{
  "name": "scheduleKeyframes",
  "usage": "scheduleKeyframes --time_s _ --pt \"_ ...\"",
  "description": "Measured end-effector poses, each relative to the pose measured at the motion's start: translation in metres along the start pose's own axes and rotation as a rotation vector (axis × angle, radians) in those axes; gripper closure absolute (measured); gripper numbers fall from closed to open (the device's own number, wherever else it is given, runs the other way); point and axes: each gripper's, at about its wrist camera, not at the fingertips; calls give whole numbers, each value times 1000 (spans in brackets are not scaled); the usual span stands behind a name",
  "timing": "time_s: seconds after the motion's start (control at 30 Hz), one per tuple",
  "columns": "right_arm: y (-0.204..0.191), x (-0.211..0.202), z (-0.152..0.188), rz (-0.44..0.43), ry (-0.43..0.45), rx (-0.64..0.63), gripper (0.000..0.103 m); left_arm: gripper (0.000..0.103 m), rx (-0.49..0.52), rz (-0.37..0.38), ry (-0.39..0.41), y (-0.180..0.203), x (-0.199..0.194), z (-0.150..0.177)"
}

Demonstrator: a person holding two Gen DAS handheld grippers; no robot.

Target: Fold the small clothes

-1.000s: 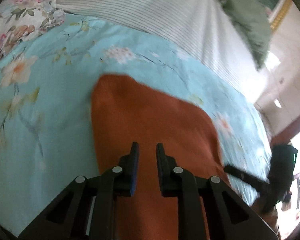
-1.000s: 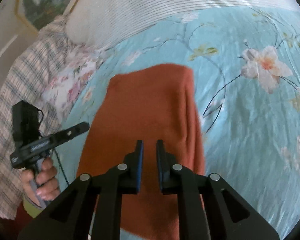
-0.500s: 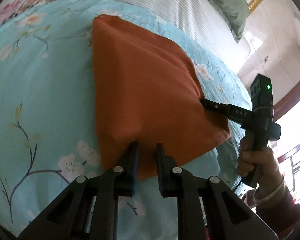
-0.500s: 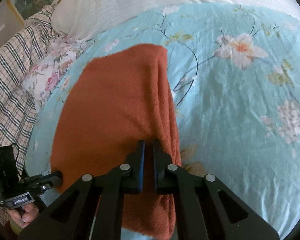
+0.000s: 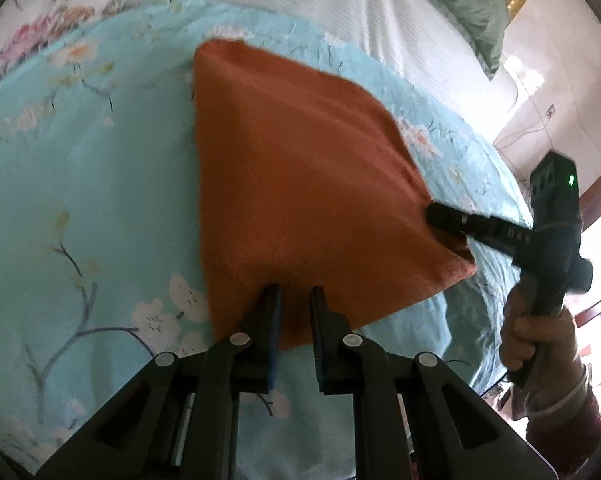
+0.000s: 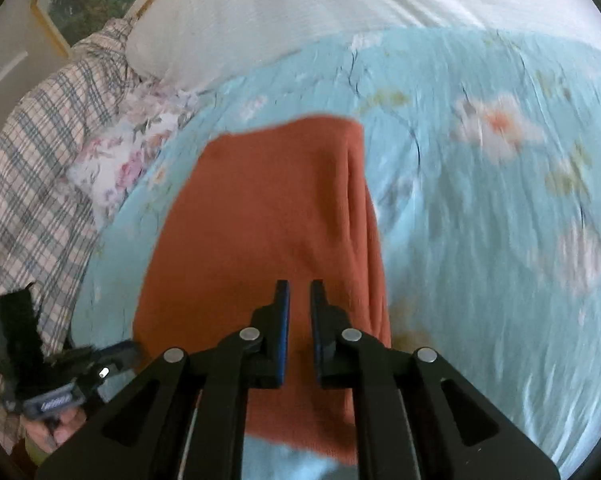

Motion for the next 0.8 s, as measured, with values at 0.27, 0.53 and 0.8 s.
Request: scheduleKeyframes --time_s 0.27,0.53,0.8 --pt "19 47 -56 77 -18 49 94 87 -32 -52 59 -11 -5 -34" --pt "39 53 -54 82 -1 87 98 90 -46 -34 39 -23 9 -38" --pt "15 10 -35 23 22 69 93 82 -59 -88 55 -16 -6 -29"
Point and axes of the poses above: each gripper's, at about its wrist camera, not at the fingertips, and x roughly the way its jaws point, y to its right, z to its underside, and after that the axes turned 10 degrees about -y, right-handed
